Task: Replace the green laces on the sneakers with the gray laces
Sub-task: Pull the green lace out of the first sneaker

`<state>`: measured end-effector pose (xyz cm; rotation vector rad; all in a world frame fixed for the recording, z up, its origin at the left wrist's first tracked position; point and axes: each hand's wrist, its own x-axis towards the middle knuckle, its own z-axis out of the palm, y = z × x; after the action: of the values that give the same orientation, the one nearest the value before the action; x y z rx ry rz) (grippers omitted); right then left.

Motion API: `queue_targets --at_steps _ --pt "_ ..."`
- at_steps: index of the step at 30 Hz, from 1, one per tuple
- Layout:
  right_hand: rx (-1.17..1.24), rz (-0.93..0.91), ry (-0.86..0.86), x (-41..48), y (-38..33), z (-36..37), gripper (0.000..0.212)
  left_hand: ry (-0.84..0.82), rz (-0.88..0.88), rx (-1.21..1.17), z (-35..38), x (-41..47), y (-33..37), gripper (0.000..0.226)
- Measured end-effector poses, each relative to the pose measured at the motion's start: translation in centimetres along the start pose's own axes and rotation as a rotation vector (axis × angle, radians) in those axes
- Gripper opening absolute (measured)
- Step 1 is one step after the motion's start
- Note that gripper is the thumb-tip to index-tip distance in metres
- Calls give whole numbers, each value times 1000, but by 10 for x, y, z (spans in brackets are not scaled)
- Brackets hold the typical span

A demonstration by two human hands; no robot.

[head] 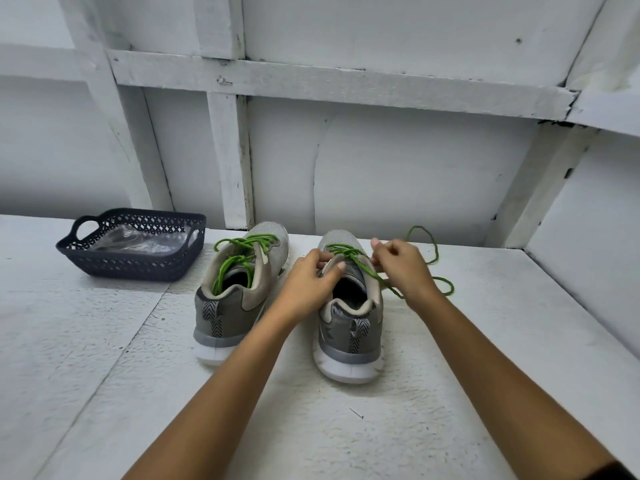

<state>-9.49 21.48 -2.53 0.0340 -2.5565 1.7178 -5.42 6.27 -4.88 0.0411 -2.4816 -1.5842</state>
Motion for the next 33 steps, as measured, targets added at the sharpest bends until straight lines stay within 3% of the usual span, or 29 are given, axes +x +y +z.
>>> queue_targets --at_steps 4,7,10,22,26,33 --pt "-66 -109 -6 -22 8 9 21 17 -148 85 -7 34 17 43" --pt "-43 -139 -14 -30 10 11 7 -70 -198 227 -12 56 20 27" --pt "-10 -123 -31 -32 12 13 12 -224 -160 375 -14 64 26 23" --pt "-93 -134 56 -37 5 16 12 -367 37 679 -13 84 33 17" --pt "-136 -147 64 -37 5 16 13 -356 64 724 -9 93 38 10" --pt "-147 -147 77 -39 4 17 14 -325 87 559 0 109 41 26"
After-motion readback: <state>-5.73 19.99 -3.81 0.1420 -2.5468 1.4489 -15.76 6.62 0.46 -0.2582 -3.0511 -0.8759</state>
